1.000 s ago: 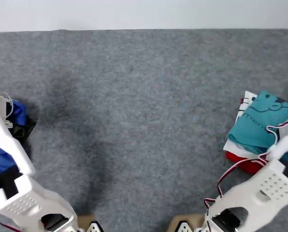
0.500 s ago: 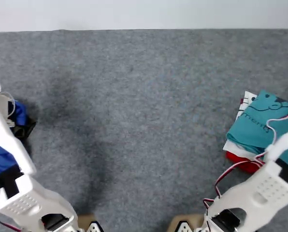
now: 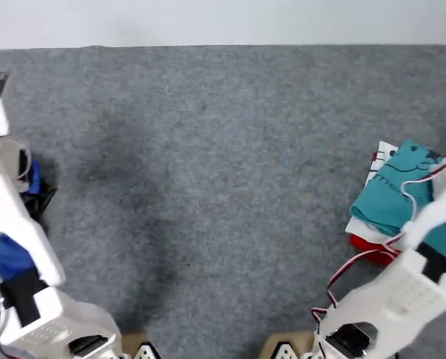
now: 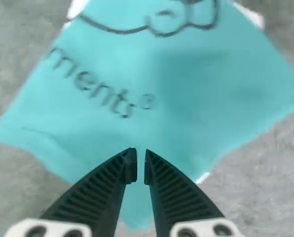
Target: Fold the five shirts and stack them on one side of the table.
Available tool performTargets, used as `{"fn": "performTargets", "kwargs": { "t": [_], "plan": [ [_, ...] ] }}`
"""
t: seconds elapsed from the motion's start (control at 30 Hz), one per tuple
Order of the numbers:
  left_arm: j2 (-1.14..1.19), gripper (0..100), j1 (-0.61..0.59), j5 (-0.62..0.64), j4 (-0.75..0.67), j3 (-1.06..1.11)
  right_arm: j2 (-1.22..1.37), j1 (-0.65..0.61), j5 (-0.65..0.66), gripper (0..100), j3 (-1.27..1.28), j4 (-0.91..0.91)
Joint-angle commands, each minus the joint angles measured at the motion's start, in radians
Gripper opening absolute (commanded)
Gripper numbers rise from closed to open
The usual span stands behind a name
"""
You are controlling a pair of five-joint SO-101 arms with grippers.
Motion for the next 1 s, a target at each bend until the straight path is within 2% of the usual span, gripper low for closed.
{"fn": "performTargets", "kwargs": {
  "t": [0.0,0.1,0.27,0.43,0.6,0.67,0.77,0.83,0.97],
  "plan": [
    [-0.044,19,-0.074,-0.084,0.012,0.016,-0.143,-0.071,-0.002,3.5,0.164,0.045],
    [-0.044,20,-0.118,-0.192,-0.035,0.07,-0.254,-0.105,-0.057,3.5,0.316,0.042],
    [0.041,20,-0.17,-0.327,-0.204,0.18,-0.398,-0.189,-0.112,3.5,0.522,0.041],
    [0.21,20,-0.206,-0.377,-0.328,0.183,-0.478,-0.269,-0.167,3.5,0.644,0.041],
    [0.325,20,-0.227,-0.399,-0.416,0.183,-0.498,-0.297,-0.21,3.5,0.681,0.041],
    [0.348,15,-0.232,-0.4,-0.454,0.183,-0.498,-0.297,-0.224,3.5,0.681,0.041],
    [0.364,1,-0.227,-0.434,-0.476,0.183,-0.501,-0.295,-0.232,3.5,0.681,0.041],
    [0.348,1,-0.226,-0.456,-0.468,0.18,-0.504,-0.295,-0.232,3.5,0.681,0.042],
    [0.227,0,-0.224,-0.413,-0.407,0.119,-0.504,-0.294,-0.255,3.5,0.681,0.042]
  ]
}}
